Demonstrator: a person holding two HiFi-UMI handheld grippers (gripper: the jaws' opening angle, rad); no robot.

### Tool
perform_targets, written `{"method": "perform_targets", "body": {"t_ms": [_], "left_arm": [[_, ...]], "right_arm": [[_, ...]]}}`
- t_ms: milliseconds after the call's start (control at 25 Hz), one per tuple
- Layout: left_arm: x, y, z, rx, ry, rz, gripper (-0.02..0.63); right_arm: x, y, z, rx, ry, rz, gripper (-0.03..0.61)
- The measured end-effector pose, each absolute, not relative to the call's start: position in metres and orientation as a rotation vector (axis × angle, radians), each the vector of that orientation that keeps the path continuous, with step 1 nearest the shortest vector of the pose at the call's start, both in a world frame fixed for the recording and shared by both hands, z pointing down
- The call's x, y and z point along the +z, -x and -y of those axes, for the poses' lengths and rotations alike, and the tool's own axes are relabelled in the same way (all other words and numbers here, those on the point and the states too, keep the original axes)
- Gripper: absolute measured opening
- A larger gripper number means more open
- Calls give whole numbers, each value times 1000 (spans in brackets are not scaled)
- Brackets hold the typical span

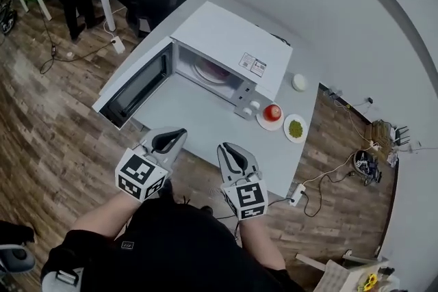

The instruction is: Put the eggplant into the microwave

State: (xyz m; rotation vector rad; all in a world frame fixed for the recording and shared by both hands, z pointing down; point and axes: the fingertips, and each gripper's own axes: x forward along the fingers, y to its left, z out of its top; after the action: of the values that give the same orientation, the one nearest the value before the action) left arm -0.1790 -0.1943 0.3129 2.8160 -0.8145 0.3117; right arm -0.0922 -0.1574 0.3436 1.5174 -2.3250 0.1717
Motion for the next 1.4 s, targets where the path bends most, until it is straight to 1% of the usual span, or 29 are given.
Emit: {"method": "perform_targets", "body": {"t_ms": [160, 400, 560, 640, 800, 920, 1400], "left_arm": [[298, 143, 152, 280, -2837, 815, 9], [277, 101, 99, 234, -2846, 822, 9], [263, 82, 74, 222, -2892, 767, 9], [261, 76, 65, 213, -2917, 730, 9], [259, 75, 56, 191, -2926, 691, 9], [258, 78, 61, 184, -2934, 698, 9], [261, 95, 70, 185, -2911, 757, 9]], "right_arm": [[328, 56, 111, 194, -1564, 2397, 44], [311, 20, 45, 339, -1556, 2586, 31], [299, 3, 18, 437, -1575, 2678, 18], [290, -9, 15, 414, -1667, 2688, 15], [275, -26, 12, 352, -1820, 2639, 15], [271, -25, 13, 304, -1804, 2625, 14], [266, -10, 22, 301, -1753, 2652, 14]]}}
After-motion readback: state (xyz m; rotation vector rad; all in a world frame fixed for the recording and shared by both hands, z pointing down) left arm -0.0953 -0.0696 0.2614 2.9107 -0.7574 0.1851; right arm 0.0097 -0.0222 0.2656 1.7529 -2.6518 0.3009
